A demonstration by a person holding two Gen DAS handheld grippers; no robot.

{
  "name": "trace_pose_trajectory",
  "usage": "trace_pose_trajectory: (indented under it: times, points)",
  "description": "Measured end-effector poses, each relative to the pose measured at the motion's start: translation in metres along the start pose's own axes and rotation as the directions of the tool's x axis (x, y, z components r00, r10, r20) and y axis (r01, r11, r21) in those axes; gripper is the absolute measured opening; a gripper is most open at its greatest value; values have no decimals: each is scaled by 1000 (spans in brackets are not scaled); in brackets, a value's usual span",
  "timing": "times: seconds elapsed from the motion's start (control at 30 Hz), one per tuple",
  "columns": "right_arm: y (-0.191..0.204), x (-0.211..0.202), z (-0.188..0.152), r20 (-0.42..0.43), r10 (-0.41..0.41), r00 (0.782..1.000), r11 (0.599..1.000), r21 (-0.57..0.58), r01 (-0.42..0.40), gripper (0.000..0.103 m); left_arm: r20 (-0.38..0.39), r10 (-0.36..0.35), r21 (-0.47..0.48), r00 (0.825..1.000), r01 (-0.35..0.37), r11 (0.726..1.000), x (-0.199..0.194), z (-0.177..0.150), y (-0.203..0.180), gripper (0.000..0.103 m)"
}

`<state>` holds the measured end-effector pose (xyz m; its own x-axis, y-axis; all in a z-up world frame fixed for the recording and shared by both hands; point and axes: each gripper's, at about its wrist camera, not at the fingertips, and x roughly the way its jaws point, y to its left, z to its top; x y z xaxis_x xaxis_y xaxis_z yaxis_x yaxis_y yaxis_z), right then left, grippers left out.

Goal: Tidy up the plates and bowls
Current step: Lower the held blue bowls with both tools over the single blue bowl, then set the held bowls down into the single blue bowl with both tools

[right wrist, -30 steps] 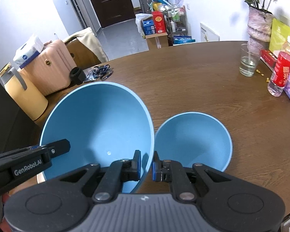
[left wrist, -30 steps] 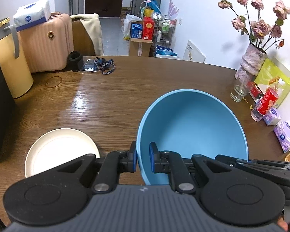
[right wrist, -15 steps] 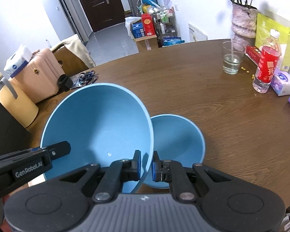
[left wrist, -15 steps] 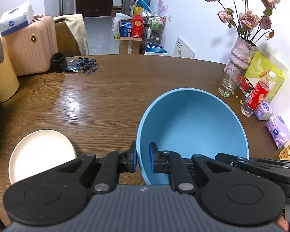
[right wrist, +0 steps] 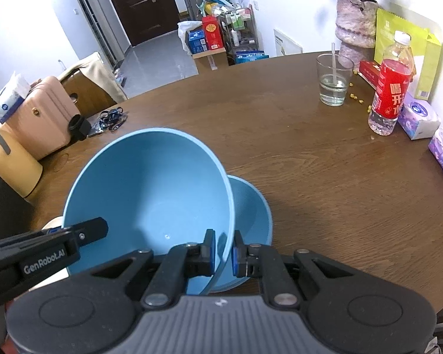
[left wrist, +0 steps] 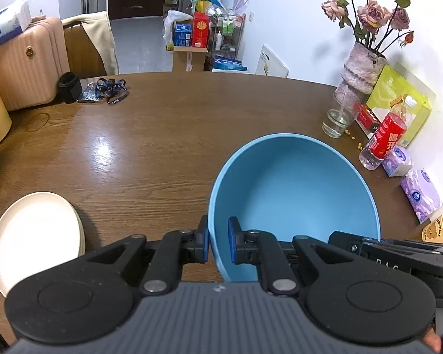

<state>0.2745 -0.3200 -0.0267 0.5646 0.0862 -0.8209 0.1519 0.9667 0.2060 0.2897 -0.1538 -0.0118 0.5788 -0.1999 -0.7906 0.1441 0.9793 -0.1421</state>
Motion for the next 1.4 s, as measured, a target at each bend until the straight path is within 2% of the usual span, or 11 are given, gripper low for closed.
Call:
trace_pose_trajectory:
  times: [0.67, 1.4]
  points:
    - [-23, 36, 13, -75, -4, 997, 1000, -5, 4, 11, -72, 24, -8, 997, -24, 1000, 40, 4, -13, 13]
    - [-22, 65, 18, -144, -22, 989, 998, -55, 14, 11, -122, 46, -34, 991, -50, 998, 66, 3, -11, 13]
